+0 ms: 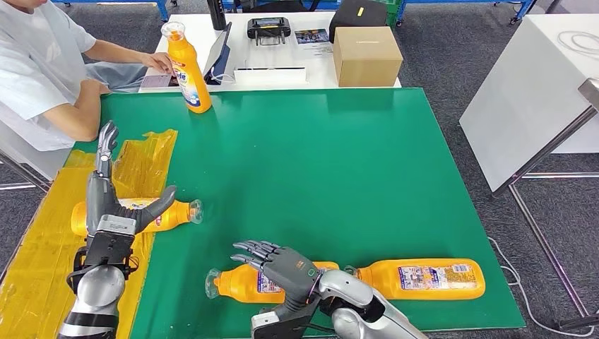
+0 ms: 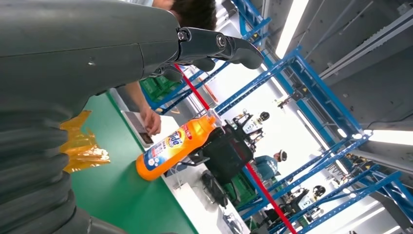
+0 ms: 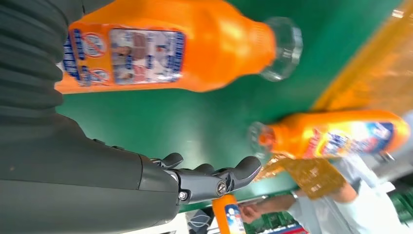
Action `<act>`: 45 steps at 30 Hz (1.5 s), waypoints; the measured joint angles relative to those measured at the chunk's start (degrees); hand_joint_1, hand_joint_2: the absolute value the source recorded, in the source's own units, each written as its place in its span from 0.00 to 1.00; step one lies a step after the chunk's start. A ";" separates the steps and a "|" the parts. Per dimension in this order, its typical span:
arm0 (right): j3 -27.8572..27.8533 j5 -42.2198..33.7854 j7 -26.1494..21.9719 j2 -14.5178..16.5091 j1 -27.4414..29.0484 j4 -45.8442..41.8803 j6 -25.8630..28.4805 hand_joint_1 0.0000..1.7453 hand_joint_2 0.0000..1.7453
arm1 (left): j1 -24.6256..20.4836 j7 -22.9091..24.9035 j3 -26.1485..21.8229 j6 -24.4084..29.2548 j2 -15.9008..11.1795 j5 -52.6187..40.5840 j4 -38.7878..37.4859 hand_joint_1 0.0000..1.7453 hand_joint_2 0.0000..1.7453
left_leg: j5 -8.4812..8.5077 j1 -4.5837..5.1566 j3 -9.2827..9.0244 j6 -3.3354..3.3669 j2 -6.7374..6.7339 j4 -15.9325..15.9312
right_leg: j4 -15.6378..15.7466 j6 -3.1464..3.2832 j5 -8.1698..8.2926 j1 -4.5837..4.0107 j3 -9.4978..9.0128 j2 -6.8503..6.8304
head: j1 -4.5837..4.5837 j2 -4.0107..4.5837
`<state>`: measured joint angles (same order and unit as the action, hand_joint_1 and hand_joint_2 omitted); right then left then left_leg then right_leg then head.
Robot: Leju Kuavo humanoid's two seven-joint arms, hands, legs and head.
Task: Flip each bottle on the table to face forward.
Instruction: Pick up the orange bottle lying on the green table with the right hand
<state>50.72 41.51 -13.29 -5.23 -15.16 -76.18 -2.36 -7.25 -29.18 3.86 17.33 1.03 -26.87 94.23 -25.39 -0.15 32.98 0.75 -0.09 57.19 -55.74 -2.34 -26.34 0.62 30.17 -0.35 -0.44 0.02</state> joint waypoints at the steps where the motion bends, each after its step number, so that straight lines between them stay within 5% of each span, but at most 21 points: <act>1: 0.32 0.61 0.35 -0.50 -0.36 0.21 0.09 0.00 1.00 | 0.01 0.00 0.01 0.00 0.00 0.04 -0.10 0.00 1.00 | 0.00 0.00 0.00 0.00 0.00 0.00 | 0.00 0.00 0.00 0.00 0.00 0.00 | 0.00 0.00; 10: 1.94 6.80 3.44 -7.46 -3.28 -0.20 2.06 0.00 1.00 | 1.04 0.03 -0.27 -0.52 0.00 0.48 -0.18 0.00 1.00 | 0.00 0.03 0.00 0.00 0.01 0.01 | 0.01 0.00 0.00 0.01 -0.02 0.00 | 0.00 0.00; 25: 0.32 12.48 7.22 -13.27 -3.65 -6.01 3.13 0.00 1.00 | 3.92 0.07 -2.05 -1.89 0.25 0.50 1.97 0.00 1.00 | -0.01 0.03 0.01 0.01 0.00 0.01 | 0.01 0.00 0.00 0.01 -0.01 0.00 | 0.00 0.00; 45: -4.74 17.96 15.93 -10.22 -2.47 -1.86 2.55 0.00 1.00 | 4.93 0.61 -2.78 -3.15 1.70 0.67 2.84 0.00 1.00 | -0.01 0.02 0.00 0.01 0.00 0.00 | 0.01 0.00 0.00 0.00 -0.01 0.00 | -0.01 0.00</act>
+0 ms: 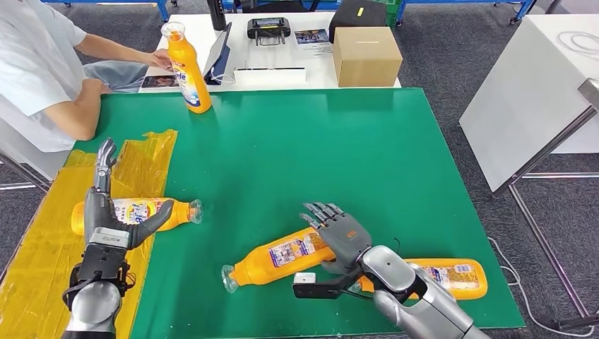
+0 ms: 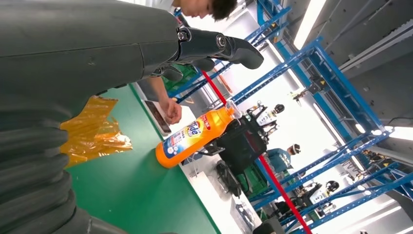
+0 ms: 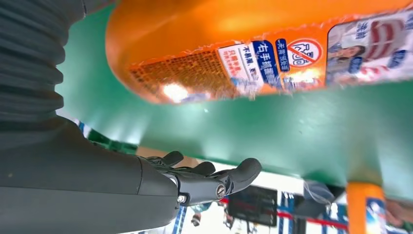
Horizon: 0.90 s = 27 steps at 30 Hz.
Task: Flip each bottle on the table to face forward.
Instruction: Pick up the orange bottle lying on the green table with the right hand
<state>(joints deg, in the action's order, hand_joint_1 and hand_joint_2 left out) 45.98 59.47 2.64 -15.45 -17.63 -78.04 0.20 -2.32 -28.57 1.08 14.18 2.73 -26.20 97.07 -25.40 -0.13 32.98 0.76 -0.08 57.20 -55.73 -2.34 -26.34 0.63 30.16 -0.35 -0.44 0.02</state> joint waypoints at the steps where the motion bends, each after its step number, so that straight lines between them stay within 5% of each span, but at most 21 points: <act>1: -0.22 -0.01 0.03 0.38 -0.02 0.83 -0.13 0.00 1.00 | -0.02 0.03 0.01 -0.07 0.05 0.08 0.00 0.00 1.00 | 0.00 0.00 0.00 0.00 0.00 0.00 | 0.00 0.00 0.00 0.00 0.00 0.00 | 0.01 0.00; 27: -0.38 -0.08 -1.31 12.08 -7.82 21.17 -0.84 0.03 1.00 | -4.31 0.63 3.40 -1.02 0.51 1.93 -3.45 0.00 1.00 | 0.02 -0.01 -0.10 0.00 -0.02 0.00 | -0.01 0.01 0.01 -0.01 -0.05 0.03 | 0.01 0.00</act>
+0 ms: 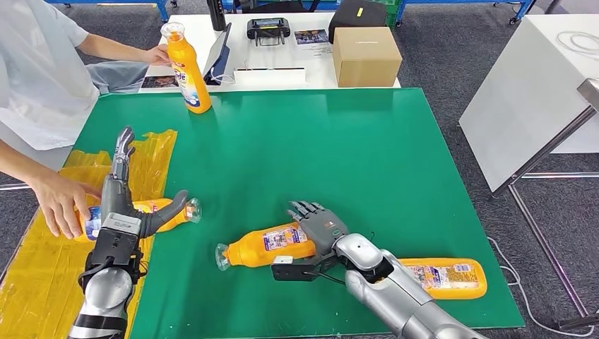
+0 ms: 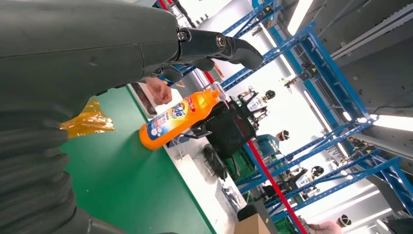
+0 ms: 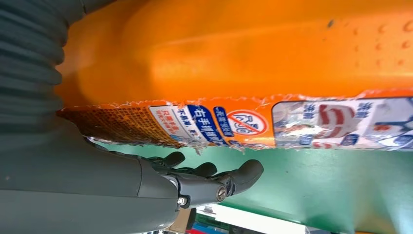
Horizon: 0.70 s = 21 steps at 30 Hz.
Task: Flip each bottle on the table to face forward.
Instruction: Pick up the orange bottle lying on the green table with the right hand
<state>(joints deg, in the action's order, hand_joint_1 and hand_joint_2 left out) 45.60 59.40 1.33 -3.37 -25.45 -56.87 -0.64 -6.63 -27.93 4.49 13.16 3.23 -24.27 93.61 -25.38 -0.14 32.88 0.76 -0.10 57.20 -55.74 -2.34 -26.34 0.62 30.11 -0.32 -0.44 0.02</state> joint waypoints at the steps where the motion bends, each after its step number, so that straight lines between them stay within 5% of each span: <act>1: 0.04 0.01 0.00 0.16 -0.17 0.33 0.05 0.28 1.00 | -0.04 0.00 0.09 0.00 0.00 0.03 -0.07 0.00 1.00 | 0.00 0.00 0.00 0.00 0.00 0.00 | 0.00 0.00 0.00 0.00 0.00 0.00 | 0.00 0.00; 4: 0.32 0.04 -0.05 0.52 -0.76 1.35 -0.10 0.99 1.00 | -0.25 0.04 0.38 0.00 0.00 0.26 -0.32 0.00 1.00 | 0.00 0.00 0.00 0.00 0.00 0.00 | 0.00 0.00 0.00 0.00 0.00 0.00 | 0.00 0.00; 16: 3.03 -0.27 -1.83 0.65 -3.89 5.61 -2.18 1.00 1.00 | -1.34 -0.05 0.90 -0.15 0.00 1.61 -2.02 0.00 1.00 | 0.01 0.00 -0.13 0.01 0.00 0.00 | 0.00 0.00 0.00 0.01 -0.14 -0.01 | 0.00 0.00; 21: 3.22 -2.15 -0.68 0.66 -3.70 5.60 1.03 1.00 1.00 | -1.07 -0.09 0.91 -0.03 0.00 2.14 -2.11 0.00 1.00 | 0.01 0.01 -0.12 0.01 0.01 0.00 | 0.00 0.00 0.00 0.01 -0.15 -0.01 | 0.01 0.00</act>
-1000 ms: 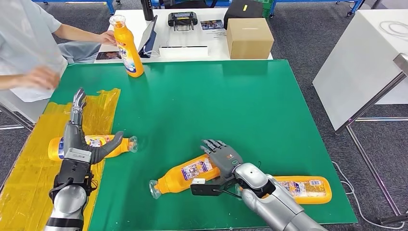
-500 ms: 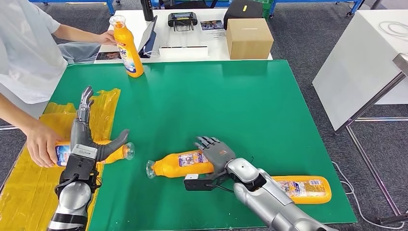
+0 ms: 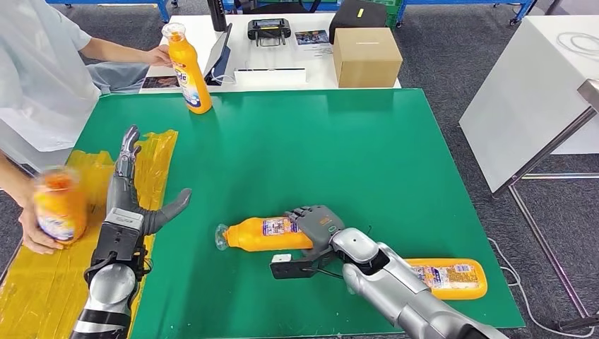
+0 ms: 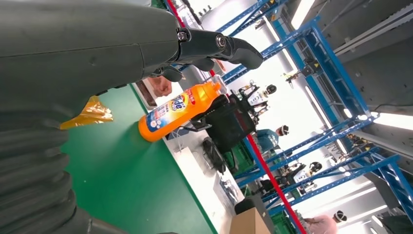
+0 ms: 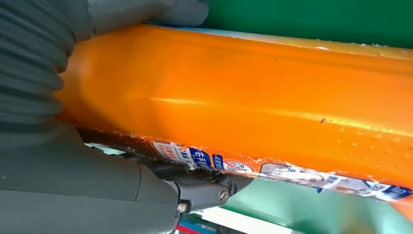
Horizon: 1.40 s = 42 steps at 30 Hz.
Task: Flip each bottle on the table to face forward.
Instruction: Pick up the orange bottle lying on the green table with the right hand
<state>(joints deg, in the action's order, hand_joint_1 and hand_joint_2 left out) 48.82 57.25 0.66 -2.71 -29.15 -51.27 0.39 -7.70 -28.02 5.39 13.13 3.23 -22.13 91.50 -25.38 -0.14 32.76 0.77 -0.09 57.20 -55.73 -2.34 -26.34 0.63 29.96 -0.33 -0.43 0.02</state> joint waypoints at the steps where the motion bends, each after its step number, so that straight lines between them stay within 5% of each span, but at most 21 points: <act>1: -0.09 -0.25 0.33 -0.01 0.21 -0.18 0.63 1.00 1.00 | 0.17 0.00 -0.01 0.01 -0.01 0.01 0.04 0.00 1.00 | 0.00 0.00 0.00 0.00 0.00 0.00 | 0.00 0.00 0.00 0.00 0.00 0.00 | 0.00 0.00; 6: -0.53 -0.75 0.92 -0.04 1.09 -1.01 2.34 1.00 1.00 | 0.60 0.00 -0.02 -0.02 -0.02 0.01 0.20 0.00 1.00 | 0.00 0.00 0.02 0.00 0.00 0.00 | 0.00 0.00 0.00 0.00 0.02 0.00 | -0.01 0.00; 13: -9.51 -5.95 -0.62 2.09 10.20 -14.27 16.18 1.00 1.00 | 3.01 1.05 0.40 -2.83 0.02 -0.08 2.80 0.00 1.00 | -0.01 -0.01 0.20 -0.01 0.03 0.00 | -0.01 -0.01 -0.01 -0.01 0.22 -0.02 | -0.02 0.00; 24: -25.41 -22.24 -16.65 7.83 20.08 -29.72 30.44 1.00 1.00 | 3.84 1.03 4.94 -9.13 0.04 6.86 3.71 0.00 1.00 | -0.02 0.00 0.23 -0.01 0.02 -0.01 | 0.00 0.00 -0.01 0.00 0.22 -0.02 | 0.00 0.00; 32: -28.91 -29.21 -21.99 9.81 22.19 -32.74 30.65 1.00 1.00 | 3.43 1.76 7.60 -14.37 0.02 13.43 3.52 0.00 1.00 | -0.02 -0.01 0.22 -0.01 0.01 -0.01 | 0.00 0.00 -0.01 -0.01 0.24 0.00 | -0.01 0.00; 42: -27.68 -35.24 -25.07 10.09 22.29 -32.35 19.60 1.00 1.00 | 1.03 5.21 10.10 -26.28 -0.03 27.81 1.83 0.00 1.00 | -0.02 0.00 0.23 -0.01 0.00 -0.01 | 0.00 0.00 -0.01 -0.01 0.22 0.00 | -0.02 0.00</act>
<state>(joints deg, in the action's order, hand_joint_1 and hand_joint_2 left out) 21.15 22.00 -24.42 7.38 -6.86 -83.62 19.99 -6.67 -22.81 15.50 -13.15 3.20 5.68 93.33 -25.39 -0.14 33.00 0.75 -0.09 57.19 -55.74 -2.34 -26.34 0.62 30.18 -0.34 -0.45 0.02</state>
